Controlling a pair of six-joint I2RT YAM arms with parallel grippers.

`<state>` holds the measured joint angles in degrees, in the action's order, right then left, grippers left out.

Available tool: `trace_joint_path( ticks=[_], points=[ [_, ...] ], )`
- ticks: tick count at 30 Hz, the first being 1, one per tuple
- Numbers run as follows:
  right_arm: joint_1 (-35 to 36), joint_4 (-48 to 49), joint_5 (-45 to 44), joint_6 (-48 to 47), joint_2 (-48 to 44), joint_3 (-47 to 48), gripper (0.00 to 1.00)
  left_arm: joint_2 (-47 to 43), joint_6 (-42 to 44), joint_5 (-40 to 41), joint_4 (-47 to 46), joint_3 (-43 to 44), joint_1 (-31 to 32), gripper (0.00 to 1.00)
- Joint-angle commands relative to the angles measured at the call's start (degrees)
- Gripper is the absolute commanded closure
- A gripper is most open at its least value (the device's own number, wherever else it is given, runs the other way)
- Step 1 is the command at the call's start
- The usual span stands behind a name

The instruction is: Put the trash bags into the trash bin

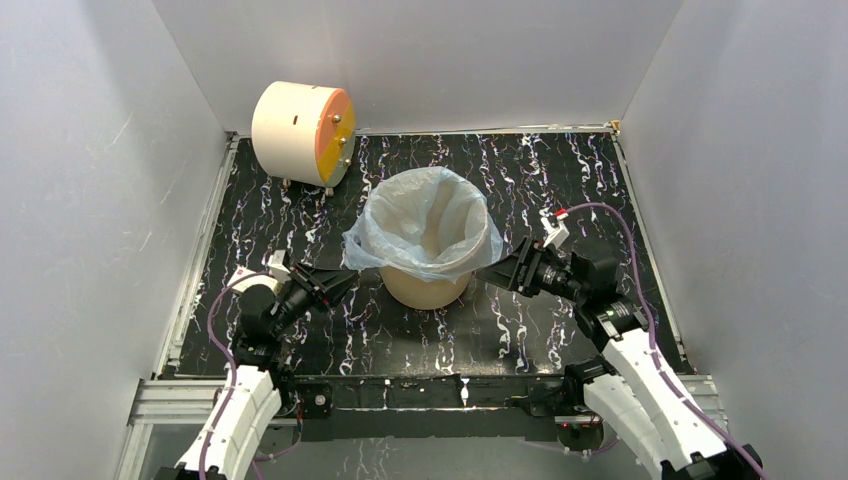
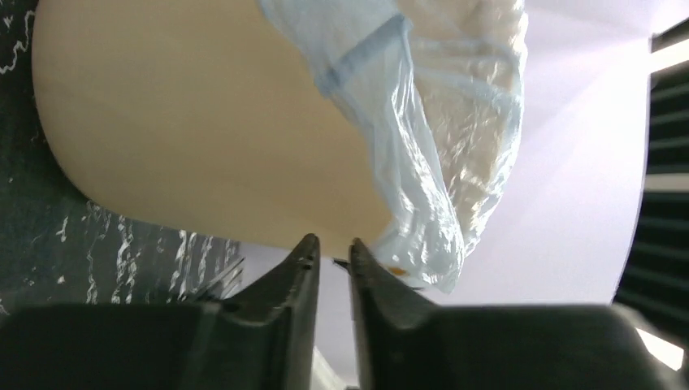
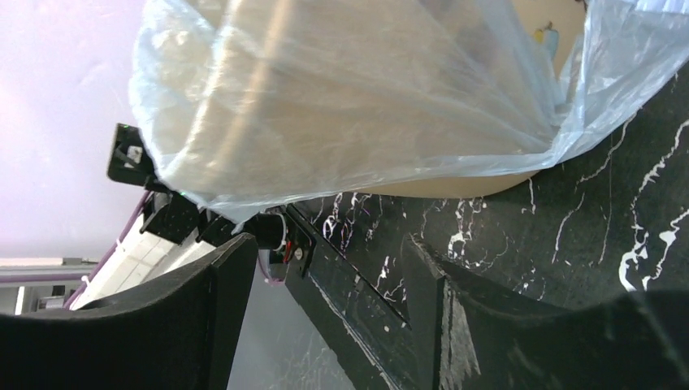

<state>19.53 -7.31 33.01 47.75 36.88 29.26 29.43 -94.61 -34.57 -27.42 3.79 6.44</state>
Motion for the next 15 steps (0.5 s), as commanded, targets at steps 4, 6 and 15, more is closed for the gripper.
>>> trace_joint_path(
  ticks=[4,6,15],
  points=[
    [0.7,1.2,-6.9,-1.7,2.3,3.3,0.27,0.5,13.8,-8.1,29.4,14.3,-0.2,0.51],
    [0.7,2.3,-7.2,-1.0,2.3,3.6,0.26,-0.1,14.3,-5.7,31.0,16.4,-0.2,0.44],
    [0.7,2.8,-9.4,1.1,1.7,3.5,0.25,0.3,7.9,-7.5,25.6,19.2,0.2,0.56]
  ],
)
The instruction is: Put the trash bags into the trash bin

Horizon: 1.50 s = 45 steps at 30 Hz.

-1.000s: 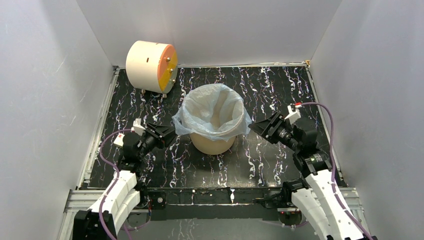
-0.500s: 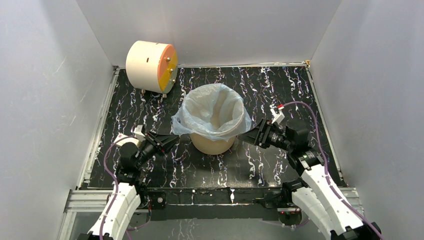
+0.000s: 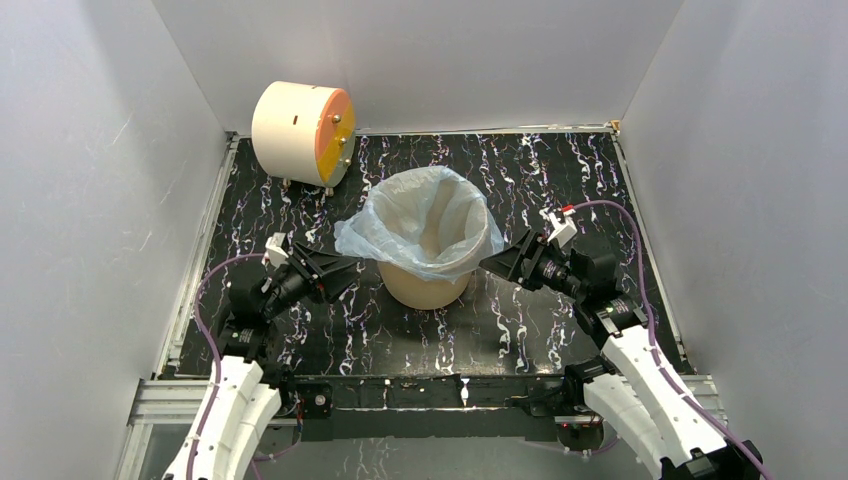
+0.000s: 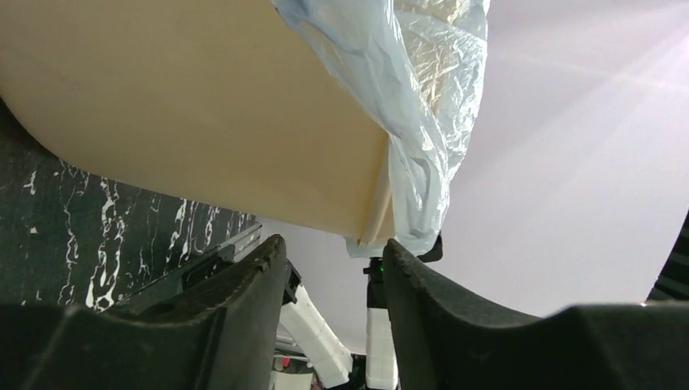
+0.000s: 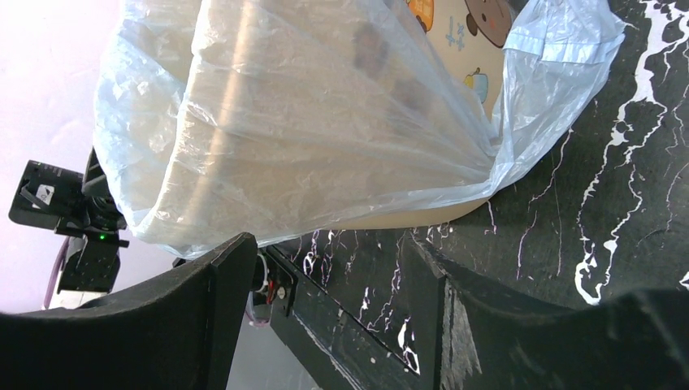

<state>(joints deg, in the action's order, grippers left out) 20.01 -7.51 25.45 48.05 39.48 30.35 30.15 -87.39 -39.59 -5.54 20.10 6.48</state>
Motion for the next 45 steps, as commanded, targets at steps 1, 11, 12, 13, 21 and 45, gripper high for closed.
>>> trace_joint_path(
  ticks=[1,11,12,13,21,45],
  points=[
    [0.2,3.1,-2.0,0.9,-0.8,2.3,0.25,-1.2,1.6,-2.7,5.0,3.0,0.3,0.6],
    [0.3,3.2,-4.1,2.7,2.5,4.8,0.23,-9.8,2.9,6.7,12.1,3.5,0.2,0.43],
    [0.2,3.1,-4.2,2.7,2.5,5.0,0.23,-9.8,1.2,7.4,9.6,2.5,0.2,0.42],
    [0.2,2.6,-4.4,2.9,2.4,5.2,0.23,-9.2,-1.3,7.7,6.8,1.4,0.2,0.41],
    [0.2,3.5,-7.5,6.9,-0.3,2.6,0.24,2.1,-6.6,5.8,-9.6,0.3,0.3,0.38],
    [0.3,1.8,-4.5,5.6,3.8,6.2,0.23,17.1,-1.7,7.6,-20.0,-5.8,1.1,0.97]
  ],
)
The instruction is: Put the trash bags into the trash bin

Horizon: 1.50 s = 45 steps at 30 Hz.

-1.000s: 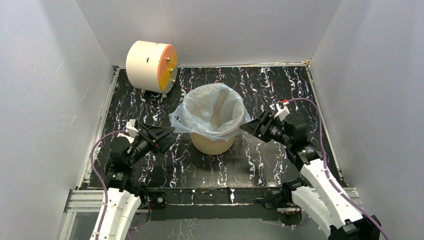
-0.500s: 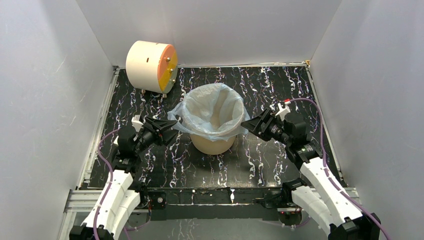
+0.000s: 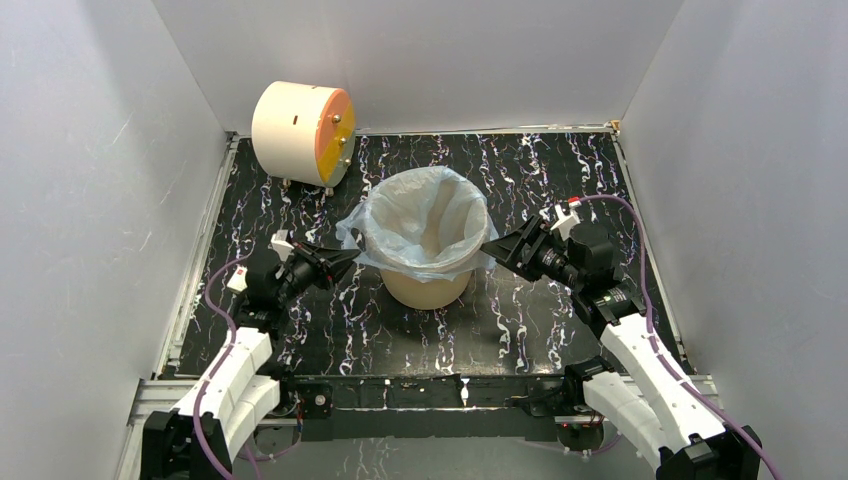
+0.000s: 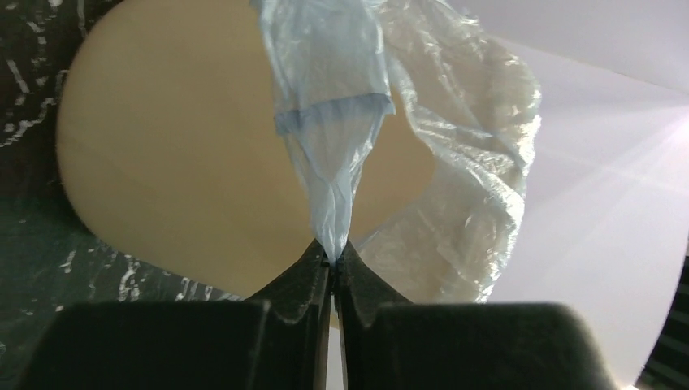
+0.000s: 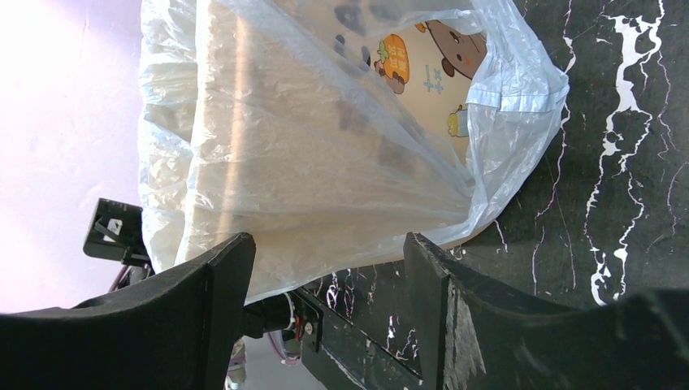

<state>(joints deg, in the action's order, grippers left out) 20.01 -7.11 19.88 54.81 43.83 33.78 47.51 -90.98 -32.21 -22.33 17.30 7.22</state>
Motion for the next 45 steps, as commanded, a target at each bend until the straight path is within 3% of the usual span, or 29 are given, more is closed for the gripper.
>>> trace_joint_path(
  ticks=[1,8,16,18,22,23,26,29,31,35,39,45],
  points=[
    [0.2,1.2,1.3,-1.2,-0.5,2.8,0.23,-0.1,2.8,0.5,-3.9,-4.0,0.4,0.97],
    [0.2,-2.0,5.8,-2.3,-0.9,2.8,0.23,3.9,8.7,0.2,-4.7,-7.0,0.8,0.87],
    [0.6,-1.7,19.9,-5.3,-0.2,2.9,0.25,9.3,12.5,-1.8,-6.2,-5.6,0.9,0.92],
    [2.7,-0.6,18.3,-4.1,-0.4,2.1,0.26,10.0,12.9,-2.0,-6.2,-5.5,0.9,0.92],
    [15.3,1.3,7.1,-6.2,-0.8,2.6,0.27,10.0,13.1,-2.4,-6.3,-6.0,0.9,0.86],
    [19.9,1.4,1.7,-7.0,-1.0,2.8,0.27,9.8,13.0,-2.4,-6.3,-6.1,0.9,0.81],
    [33.2,3.9,-15.3,-11.6,-1.4,3.0,0.26,8.5,12.5,-2.2,-6.1,-6.3,0.9,0.83],
    [44.4,7.5,-33.4,-13.4,-0.2,2.7,0.23,7.1,13.3,-2.6,-3.8,-5.8,0.9,0.56],
    [49.1,13.3,-40.1,-14.5,1.2,1.8,0.23,5.4,14.2,-2.5,-1.2,-5.5,0.9,0.49],
    [54.6,23.6,-49.6,-14.4,3.9,0.1,0.18,0.7,13.8,-1.4,2.4,-6.4,0.9,0.41],
    [55.4,28.3,-57.3,-10.6,5.2,-1.3,0.16,-4.7,12.8,0.0,5.2,-7.2,0.9,0.37],
    [55.4,24.5,-66.3,4.1,6.9,-2.8,0.16,-7.6,13.0,0.5,7.5,-5.4,0.8,0.34]
  ],
)
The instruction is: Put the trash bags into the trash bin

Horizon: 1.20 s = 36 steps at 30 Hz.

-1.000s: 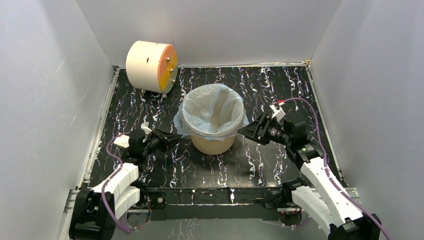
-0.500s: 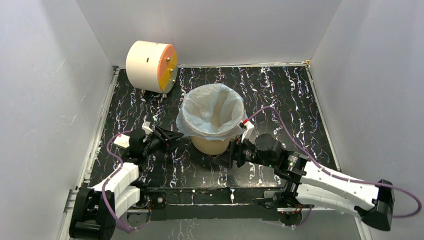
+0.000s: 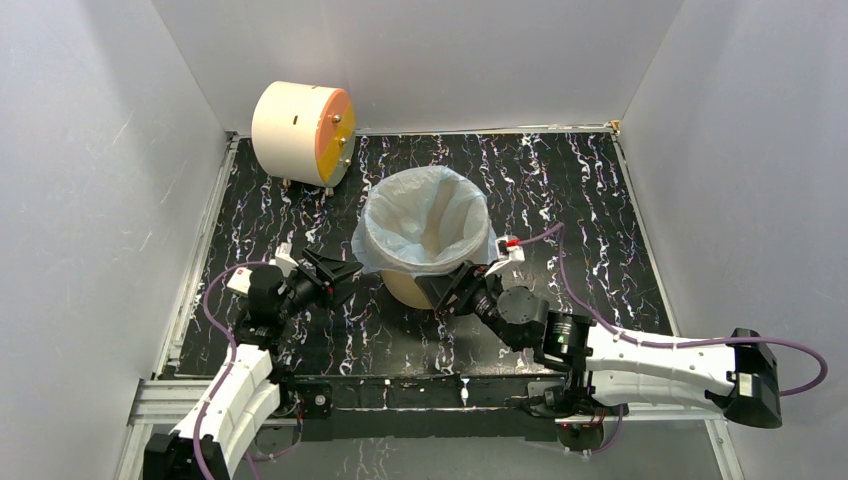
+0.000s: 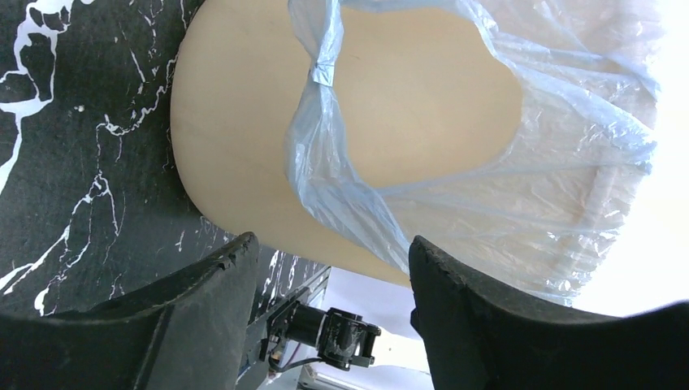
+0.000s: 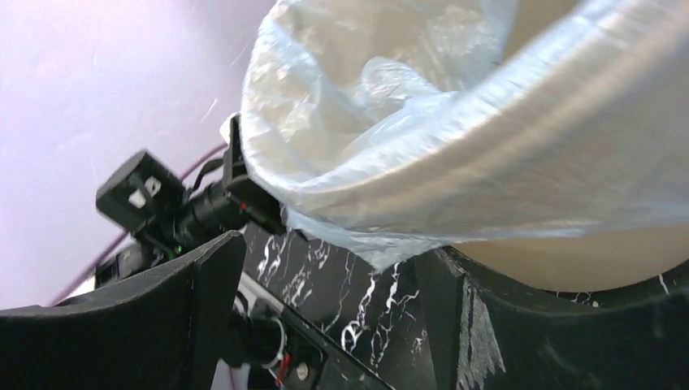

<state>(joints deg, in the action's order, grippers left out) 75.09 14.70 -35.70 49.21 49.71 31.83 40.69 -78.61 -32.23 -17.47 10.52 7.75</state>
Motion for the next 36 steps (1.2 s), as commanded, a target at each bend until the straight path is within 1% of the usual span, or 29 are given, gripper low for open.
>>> trace_joint_path(
  ticks=[1,2,4,5,6,8,9,13,15,17,19,22,25,27,28,29,32,34,36],
  points=[
    [0.3,-1.0,-12.6,12.3,1.4,-0.4,0.17,-0.6,0.9,0.4,3.0,1.9,0.3,0.34],
    [0.3,-3.4,-14.1,17.0,1.8,0.1,0.18,-0.5,1.4,0.2,3.3,2.5,0.3,0.34],
    [0.3,-5.3,-15.6,20.2,2.7,0.2,0.2,-0.2,2.5,-0.1,4.3,3.7,0.3,0.34],
    [0.3,-7.1,-16.3,22.4,3.7,0.5,0.19,-0.2,3.0,-0.1,4.7,4.1,0.3,0.34],
    [0.2,-10.5,-17.1,25.7,4.5,1.1,0.19,-0.2,3.1,-0.2,4.8,4.3,0.3,0.34],
    [0.2,-20.3,-19.2,35.1,6.0,3.4,0.19,0.0,3.2,-0.5,4.7,4.6,0.3,0.33],
    [0.2,-22.9,-19.8,37.5,6.9,4.1,0.18,0.0,3.2,-0.5,4.6,4.7,0.3,0.33],
    [0.2,-35.2,-20.9,44.9,9.8,7.6,0.17,0.0,3.0,-0.7,4.2,5.0,0.3,0.33],
    [0.2,-39.6,-20.1,46.7,10.4,8.5,0.17,0.0,3.1,-1.0,4.0,5.3,0.3,0.32],
    [0.2,-42.4,-18.6,47.0,9.8,8.4,0.17,-0.1,3.3,-1.3,3.3,5.6,0.3,0.32],
    [0.2,-42.4,-16.6,45.2,7.5,7.2,0.18,0.0,3.3,-2.0,2.4,5.9,0.3,0.32],
    [0.2,-35.1,-14.0,37.0,1.5,3.4,0.2,0.2,3.1,-2.3,1.5,6.3,0.5,0.33],
    [0.2,-29.3,-13.6,33.2,-3.0,0.3,0.2,1.2,2.2,-1.8,0.8,6.5,1.8,0.37],
    [0.2,-29.4,-14.7,33.0,-4.5,-0.1,0.2,2.7,0.6,-1.3,-1.3,6.6,4.4,0.43],
    [0.2,-30.0,-15.5,32.9,-4.8,0.3,0.21,3.8,-0.2,-0.8,-2.3,7.0,6.2,0.44],
    [0.2,-30.5,-16.2,32.2,-4.7,1.0,0.21,4.8,-0.9,0.3,-3.0,7.4,8.4,0.43],
    [0.2,-33.1,-17.9,30.8,-2.8,3.6,0.2,5.6,-3.0,5.6,-4.5,7.9,14.2,0.38],
    [0.2,-37.8,-19.3,33.4,-0.8,5.7,0.19,3.0,-4.6,10.4,-4.8,7.2,16.6,0.33],
    [0.2,-42.3,-20.1,36.0,0.5,7.7,0.18,-0.9,-6.1,13.9,-3.6,6.3,17.0,0.29]
  ],
)
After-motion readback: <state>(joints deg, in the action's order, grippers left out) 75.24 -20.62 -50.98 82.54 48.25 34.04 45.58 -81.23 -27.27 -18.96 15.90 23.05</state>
